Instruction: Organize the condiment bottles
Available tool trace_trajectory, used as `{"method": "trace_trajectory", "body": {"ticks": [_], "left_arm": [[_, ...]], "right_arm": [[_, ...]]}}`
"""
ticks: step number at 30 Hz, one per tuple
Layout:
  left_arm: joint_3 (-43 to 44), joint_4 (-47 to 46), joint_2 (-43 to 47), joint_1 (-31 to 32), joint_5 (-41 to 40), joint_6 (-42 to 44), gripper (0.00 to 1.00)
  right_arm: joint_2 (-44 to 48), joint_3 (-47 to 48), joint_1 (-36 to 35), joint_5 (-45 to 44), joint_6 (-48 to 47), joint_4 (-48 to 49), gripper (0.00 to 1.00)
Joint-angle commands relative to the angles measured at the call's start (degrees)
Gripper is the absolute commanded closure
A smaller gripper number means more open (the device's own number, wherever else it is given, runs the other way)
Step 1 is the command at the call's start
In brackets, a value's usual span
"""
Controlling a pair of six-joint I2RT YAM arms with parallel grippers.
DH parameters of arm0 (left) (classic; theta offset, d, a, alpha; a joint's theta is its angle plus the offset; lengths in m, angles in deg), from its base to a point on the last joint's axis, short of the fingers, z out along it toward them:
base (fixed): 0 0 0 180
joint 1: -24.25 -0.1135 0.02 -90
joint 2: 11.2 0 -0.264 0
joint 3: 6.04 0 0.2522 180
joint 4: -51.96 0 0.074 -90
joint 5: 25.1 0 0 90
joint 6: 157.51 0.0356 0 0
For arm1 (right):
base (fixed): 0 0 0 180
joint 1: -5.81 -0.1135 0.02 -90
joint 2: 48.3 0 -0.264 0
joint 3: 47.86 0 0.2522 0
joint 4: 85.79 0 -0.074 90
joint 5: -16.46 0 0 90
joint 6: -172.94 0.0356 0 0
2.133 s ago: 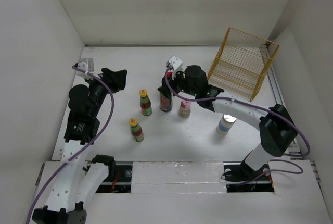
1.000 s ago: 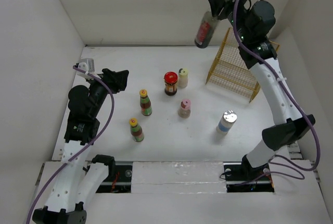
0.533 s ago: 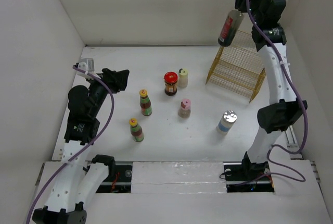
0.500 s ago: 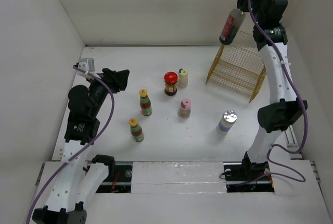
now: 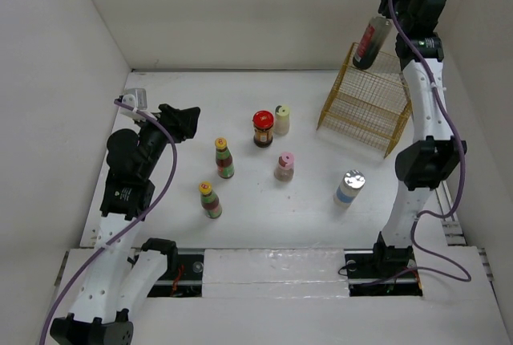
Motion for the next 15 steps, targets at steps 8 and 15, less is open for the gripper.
{"method": "trace_trajectory", "body": {"ticks": [8,15], "left_arm": [[0.8,-2.4,-0.4,0.0,0.3,0.1,0.39],[0.8,-2.4,-1.0,0.0,0.3,0.1,0.39]], "right_arm": [[0.9,3.9,1.6,-1.4,0.4,11.1,1.00],[1.8,-7.2,-0.4,-2.0,-0.9,17.3,1.00]]}}
